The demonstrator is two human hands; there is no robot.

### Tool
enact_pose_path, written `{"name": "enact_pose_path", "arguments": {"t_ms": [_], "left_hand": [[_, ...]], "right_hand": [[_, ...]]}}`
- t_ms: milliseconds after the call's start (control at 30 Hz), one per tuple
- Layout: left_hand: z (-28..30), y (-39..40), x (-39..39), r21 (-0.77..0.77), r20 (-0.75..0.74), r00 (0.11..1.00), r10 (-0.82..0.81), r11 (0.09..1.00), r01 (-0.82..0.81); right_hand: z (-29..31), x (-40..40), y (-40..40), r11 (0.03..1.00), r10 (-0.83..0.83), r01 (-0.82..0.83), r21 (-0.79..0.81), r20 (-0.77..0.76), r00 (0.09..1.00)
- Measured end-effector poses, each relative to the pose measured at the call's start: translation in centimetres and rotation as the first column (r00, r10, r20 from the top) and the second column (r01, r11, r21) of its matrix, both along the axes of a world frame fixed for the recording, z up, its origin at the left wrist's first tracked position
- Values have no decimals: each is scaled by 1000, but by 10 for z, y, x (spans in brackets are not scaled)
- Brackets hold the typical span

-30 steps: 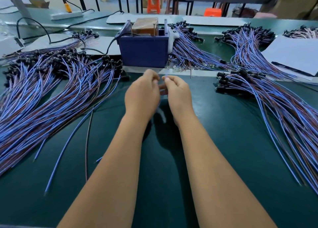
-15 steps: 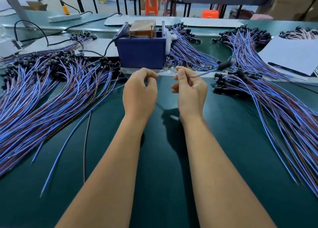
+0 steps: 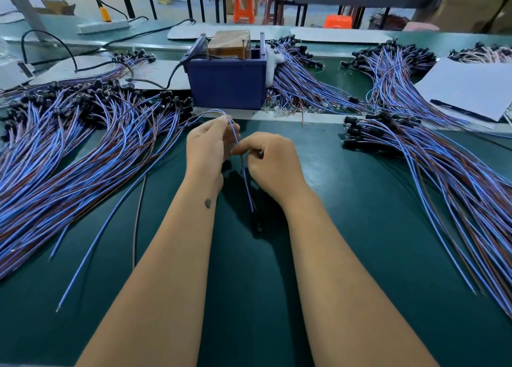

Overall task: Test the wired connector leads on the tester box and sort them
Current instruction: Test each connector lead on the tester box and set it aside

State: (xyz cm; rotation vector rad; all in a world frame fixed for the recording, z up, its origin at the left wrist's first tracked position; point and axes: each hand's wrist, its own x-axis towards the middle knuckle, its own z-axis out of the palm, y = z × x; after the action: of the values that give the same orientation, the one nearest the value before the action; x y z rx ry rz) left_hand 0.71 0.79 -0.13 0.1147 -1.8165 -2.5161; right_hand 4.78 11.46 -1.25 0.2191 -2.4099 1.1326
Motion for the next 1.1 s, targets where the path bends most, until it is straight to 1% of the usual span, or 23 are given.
{"name": "enact_pose_path", "arguments": {"t_ms": [100,167,200,267,300,333,367,433,500,567,633,733,800,900,967,1100], "left_hand": [[3,-1,1,22,11,1000,9,1000,-9],[4,-1,3,-1,-2,1000,-15,1000,15],[5,0,4,-26,-12,999,-50,998,50],[6,2,8,-80,-25,989,-145,987,143],[6,3,9,-114,-28,983,-179,978,175],[6,5,11,-155,-28,980,-197,969,191],[5,6,11,-194,-29,978,-205,961,195],[2,10,11,-246,-34,977,-211,949,196],[-1,11,11,-273,-40,970,-238,937,219],[-3,11,10,-297,-51,958,-282,920,255],[-4,9,9,-354,-72,948,-310,896,266],[-6,8,8,-479,-127,931,-341,843,243],[-7,9,8,-498,-151,926,-347,836,232],[-7,10,8,-465,-130,945,-299,860,209],[-8,9,5,-434,-108,961,-253,882,183],[-8,5,1,-432,-100,988,-120,899,65]], "right_hand": [[6,4,-1,975,35,-8,-223,117,993],[11,5,-3,920,107,-41,-390,150,983],[13,6,-3,871,128,-43,-490,141,982],[17,4,-1,745,115,-4,-667,122,986],[17,3,1,693,88,32,-720,128,988],[17,2,4,664,57,70,-744,144,988],[16,1,6,659,29,103,-745,162,986],[12,-2,7,691,-1,134,-710,185,983],[10,-3,7,736,-3,130,-665,189,982],[8,-4,6,757,-5,126,-642,186,982],[8,-4,7,736,-7,124,-665,176,984],[11,-2,7,698,-7,123,-705,165,986],[12,-1,7,674,-34,141,-725,160,987],[12,-2,6,625,-103,182,-759,151,983],[12,-3,7,609,-148,223,-761,168,975],[11,-4,8,593,-168,242,-768,176,970]]}}
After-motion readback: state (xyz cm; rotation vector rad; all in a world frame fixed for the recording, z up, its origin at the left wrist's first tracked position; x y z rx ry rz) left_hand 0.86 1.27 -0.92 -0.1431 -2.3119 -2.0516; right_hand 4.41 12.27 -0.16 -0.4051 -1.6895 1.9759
